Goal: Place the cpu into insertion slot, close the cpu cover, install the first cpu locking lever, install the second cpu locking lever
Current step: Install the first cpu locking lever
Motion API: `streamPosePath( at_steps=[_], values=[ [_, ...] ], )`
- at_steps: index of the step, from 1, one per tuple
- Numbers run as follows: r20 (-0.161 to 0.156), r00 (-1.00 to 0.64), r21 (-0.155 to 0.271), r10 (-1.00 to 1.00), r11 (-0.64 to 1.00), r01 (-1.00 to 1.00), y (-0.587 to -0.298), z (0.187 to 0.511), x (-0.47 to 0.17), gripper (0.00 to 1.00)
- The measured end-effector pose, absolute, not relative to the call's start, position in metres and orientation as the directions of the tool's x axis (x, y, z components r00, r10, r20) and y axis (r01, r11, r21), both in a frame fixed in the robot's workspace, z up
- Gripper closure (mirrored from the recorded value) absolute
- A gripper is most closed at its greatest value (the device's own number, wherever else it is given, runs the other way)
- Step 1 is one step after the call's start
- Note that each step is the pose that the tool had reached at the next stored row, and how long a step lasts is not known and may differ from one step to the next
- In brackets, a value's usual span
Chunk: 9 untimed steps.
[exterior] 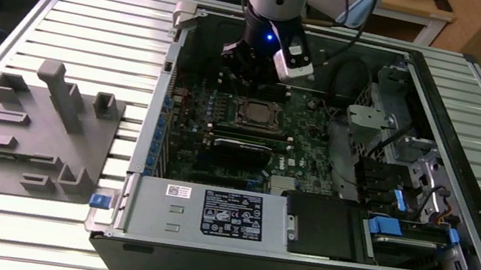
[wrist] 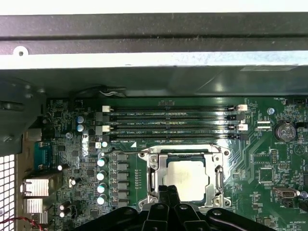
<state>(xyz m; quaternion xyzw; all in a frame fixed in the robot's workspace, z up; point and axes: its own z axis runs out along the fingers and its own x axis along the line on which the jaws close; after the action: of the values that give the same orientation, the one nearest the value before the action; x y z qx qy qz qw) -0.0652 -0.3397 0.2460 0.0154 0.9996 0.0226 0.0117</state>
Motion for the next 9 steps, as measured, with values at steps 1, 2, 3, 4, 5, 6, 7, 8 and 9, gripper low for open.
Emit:
streamPosePath(
  at_steps=[1,2,3,4,5,6,7,8,9],
  values=[
    [-0.023,-0.999,0.045,0.031,0.999,0.030,-0.3398,0.2460,-0.0655,0.89],
    [-0.023,-0.999,0.045,0.031,0.999,0.030,-0.3399,0.2460,-0.0657,0.89],
    [-0.023,-0.999,0.045,0.031,0.999,0.030,-0.3399,0.2460,-0.0657,0.89],
    [-0.023,-0.999,0.045,0.031,0.999,0.030,-0.3400,0.2461,-0.0657,0.89],
    [-0.022,-0.999,0.045,0.031,0.999,0.030,-0.3400,0.2465,-0.0657,0.89],
    [-0.023,-0.999,0.045,0.031,0.999,0.030,-0.3400,0.2469,-0.0657,0.89],
    [-0.023,-0.999,0.046,0.031,0.999,0.030,-0.3399,0.2470,-0.0657,0.89],
    [-0.023,-0.999,0.046,0.031,0.999,0.030,-0.3399,0.2470,-0.0657,0.89],
    [-0.023,-0.999,0.046,0.031,0.998,0.030,-0.3399,0.2469,-0.0657,0.89]
  ],
)
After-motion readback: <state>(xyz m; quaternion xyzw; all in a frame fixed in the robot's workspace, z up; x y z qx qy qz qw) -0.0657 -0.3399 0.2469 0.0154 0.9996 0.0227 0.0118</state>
